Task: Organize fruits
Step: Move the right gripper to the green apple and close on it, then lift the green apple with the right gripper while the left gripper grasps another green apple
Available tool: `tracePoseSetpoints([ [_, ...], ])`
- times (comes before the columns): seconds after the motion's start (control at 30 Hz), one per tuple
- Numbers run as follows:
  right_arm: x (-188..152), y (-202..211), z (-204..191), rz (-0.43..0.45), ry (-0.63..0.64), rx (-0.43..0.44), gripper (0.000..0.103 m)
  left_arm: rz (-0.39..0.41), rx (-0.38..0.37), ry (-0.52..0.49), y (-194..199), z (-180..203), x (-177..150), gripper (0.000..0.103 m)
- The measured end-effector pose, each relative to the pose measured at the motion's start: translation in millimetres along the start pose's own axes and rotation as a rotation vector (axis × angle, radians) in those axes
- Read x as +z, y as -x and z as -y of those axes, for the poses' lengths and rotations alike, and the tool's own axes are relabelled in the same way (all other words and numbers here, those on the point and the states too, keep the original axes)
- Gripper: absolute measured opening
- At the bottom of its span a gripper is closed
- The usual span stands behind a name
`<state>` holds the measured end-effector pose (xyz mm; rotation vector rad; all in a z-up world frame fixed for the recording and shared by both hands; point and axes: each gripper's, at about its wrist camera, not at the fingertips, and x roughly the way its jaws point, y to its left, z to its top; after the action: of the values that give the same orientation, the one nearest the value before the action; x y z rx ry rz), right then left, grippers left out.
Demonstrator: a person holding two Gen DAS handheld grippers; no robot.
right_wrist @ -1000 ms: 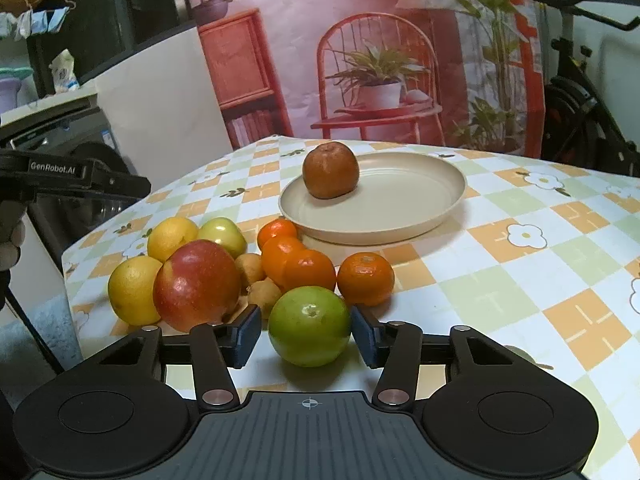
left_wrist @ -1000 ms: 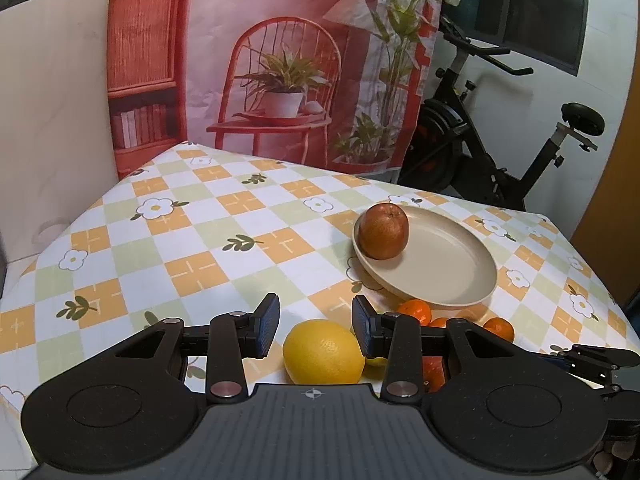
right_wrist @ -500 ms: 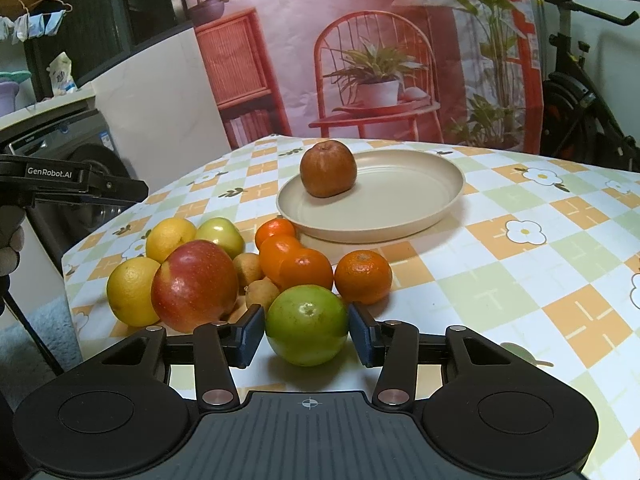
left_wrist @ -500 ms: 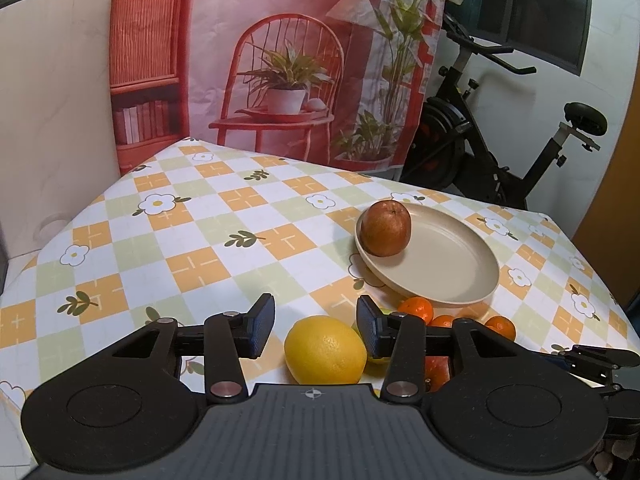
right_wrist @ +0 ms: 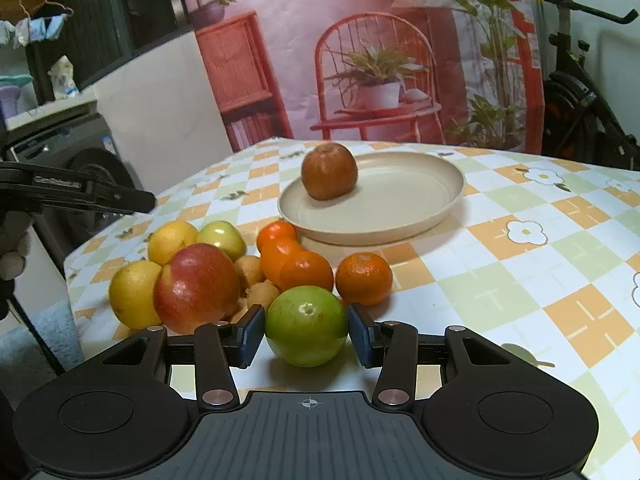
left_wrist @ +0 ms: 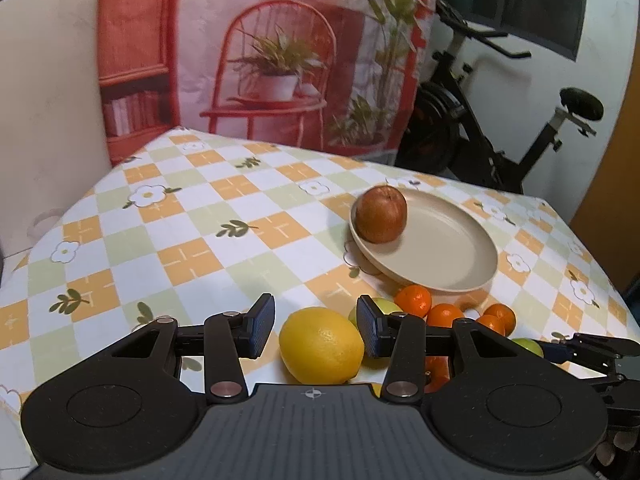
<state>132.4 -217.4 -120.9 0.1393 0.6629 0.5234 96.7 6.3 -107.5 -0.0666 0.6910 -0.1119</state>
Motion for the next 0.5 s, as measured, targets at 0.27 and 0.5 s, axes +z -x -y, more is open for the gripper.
tracePoseSetpoints([
  [0.27, 0, 17, 22, 0.106, -0.133, 0.038, 0.042, -0.114, -0.116, -0.009, -21, 6, 15, 0.048],
  [0.5, -1, 19, 22, 0.128, -0.137, 0.032, 0.042, -0.26, -0.168, -0.069, -59, 16, 35, 0.048],
])
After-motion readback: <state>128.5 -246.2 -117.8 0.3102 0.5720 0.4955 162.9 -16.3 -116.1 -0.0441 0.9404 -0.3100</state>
